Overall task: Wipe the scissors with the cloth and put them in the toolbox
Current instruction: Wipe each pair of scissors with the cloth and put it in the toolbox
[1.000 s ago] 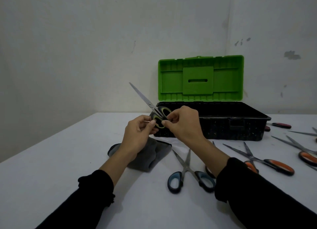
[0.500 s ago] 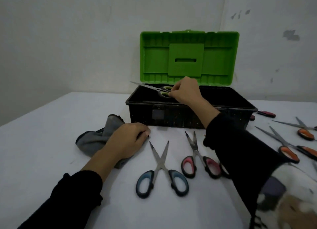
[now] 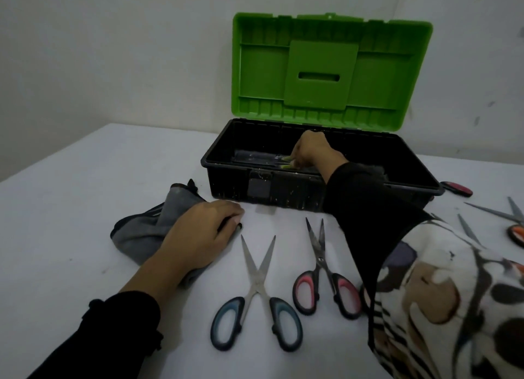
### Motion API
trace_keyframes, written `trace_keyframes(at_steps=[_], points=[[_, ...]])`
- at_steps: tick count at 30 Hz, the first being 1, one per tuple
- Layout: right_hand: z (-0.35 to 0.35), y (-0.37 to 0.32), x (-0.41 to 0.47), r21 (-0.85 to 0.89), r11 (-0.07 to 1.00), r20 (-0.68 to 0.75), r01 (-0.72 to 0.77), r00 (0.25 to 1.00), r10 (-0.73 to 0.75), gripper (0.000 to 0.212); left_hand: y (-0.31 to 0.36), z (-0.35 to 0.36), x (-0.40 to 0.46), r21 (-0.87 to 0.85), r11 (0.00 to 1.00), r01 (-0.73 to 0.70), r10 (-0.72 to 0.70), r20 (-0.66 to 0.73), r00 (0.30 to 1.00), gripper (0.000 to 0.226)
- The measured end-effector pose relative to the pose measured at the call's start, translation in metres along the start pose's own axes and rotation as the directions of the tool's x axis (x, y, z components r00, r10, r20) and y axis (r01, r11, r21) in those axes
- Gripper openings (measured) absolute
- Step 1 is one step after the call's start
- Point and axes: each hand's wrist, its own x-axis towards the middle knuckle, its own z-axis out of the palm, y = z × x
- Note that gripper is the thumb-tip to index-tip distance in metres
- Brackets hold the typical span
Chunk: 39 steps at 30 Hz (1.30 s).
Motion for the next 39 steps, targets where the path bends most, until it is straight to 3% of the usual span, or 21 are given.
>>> trace_keyframes(at_steps=[3, 9, 18, 21, 24, 26, 30, 36, 39], points=[[-0.006, 0.002, -0.002, 0.075, 0.997, -0.019, 0.004, 1.0, -0.003, 0.039, -0.001, 0.002, 0.0, -0.001, 1.0, 0.003, -0.003, -0.01, 1.0, 0.045], [-0.022, -0.003, -0.041, 0.185, 0.964, -0.129, 0.191, 0.977, -0.169, 0.009, 0.0, 0.002, -0.001, -0.009, 1.0, -0.007, 0.006, -0.047, 0.999, 0.032], [-0.012, -0.013, -0.159, 0.071, 0.876, -0.474, 0.477, 0.789, -0.391, 0.009, 0.025, -0.012, -0.024, 0.193, 0.968, -0.158, 0.187, -0.145, 0.972, 0.025], [0.004, -0.015, -0.207, 0.024, 0.867, -0.366, 0.497, 0.812, -0.455, 0.007, 0.036, -0.014, -0.044, 0.178, 0.968, -0.177, 0.207, -0.169, 0.964, 0.018], [0.017, -0.014, -0.25, -0.036, 0.9, -0.057, 0.435, 0.898, -0.437, 0.01, 0.043, -0.015, -0.064, 0.095, 0.986, -0.138, 0.152, -0.16, 0.975, 0.01], [0.024, -0.013, -0.266, -0.01, 0.921, 0.077, 0.388, 0.919, -0.387, 0.017, 0.046, -0.016, -0.072, 0.033, 0.995, -0.091, 0.095, -0.133, 0.987, 0.01], [0.033, -0.015, -0.27, 0.107, 0.954, 0.02, 0.281, 0.958, -0.285, 0.016, 0.047, -0.019, -0.078, -0.09, 0.995, -0.048, 0.044, -0.048, 0.998, 0.015], [0.036, -0.013, -0.266, 0.196, 0.94, -0.035, 0.281, 0.96, -0.279, 0.009, 0.048, -0.022, -0.079, -0.071, 0.992, -0.1, 0.097, -0.044, 0.994, 0.022], [0.033, -0.011, -0.265, 0.461, 0.852, -0.109, 0.246, 0.969, -0.221, 0.01, 0.048, -0.02, -0.077, -0.19, 0.977, -0.094, 0.091, -0.028, 0.995, 0.02]])
